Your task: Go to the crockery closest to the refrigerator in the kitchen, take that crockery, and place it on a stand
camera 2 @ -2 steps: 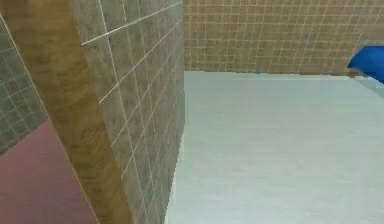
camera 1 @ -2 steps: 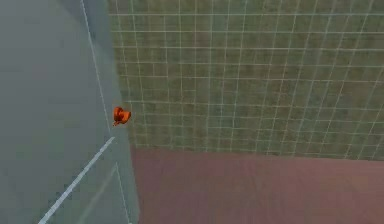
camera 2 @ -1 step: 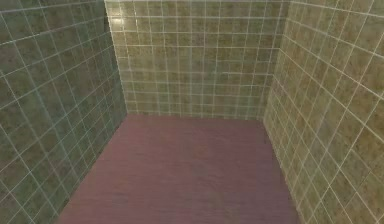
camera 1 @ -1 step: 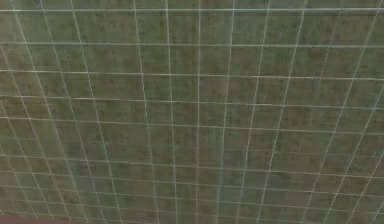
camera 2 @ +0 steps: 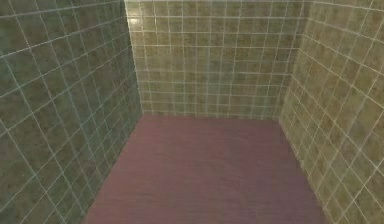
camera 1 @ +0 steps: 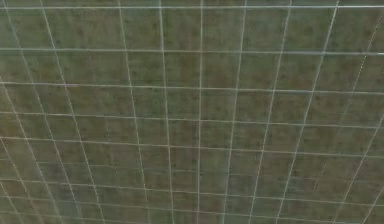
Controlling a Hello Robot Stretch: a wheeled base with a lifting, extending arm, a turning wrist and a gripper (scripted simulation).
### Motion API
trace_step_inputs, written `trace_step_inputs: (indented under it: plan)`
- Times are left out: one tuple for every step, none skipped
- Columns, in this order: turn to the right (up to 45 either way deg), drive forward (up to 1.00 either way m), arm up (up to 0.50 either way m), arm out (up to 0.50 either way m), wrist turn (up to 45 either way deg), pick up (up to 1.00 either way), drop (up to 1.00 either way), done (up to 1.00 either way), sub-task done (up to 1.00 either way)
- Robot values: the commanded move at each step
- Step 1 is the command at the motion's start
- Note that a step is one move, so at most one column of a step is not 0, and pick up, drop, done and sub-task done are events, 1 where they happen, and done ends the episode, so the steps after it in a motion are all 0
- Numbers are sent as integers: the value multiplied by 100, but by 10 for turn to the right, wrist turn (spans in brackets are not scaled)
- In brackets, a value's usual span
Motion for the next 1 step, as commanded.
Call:
trace_step_inputs:
  plan:
    - [-270,0,0,0,0,0,0,0,0]
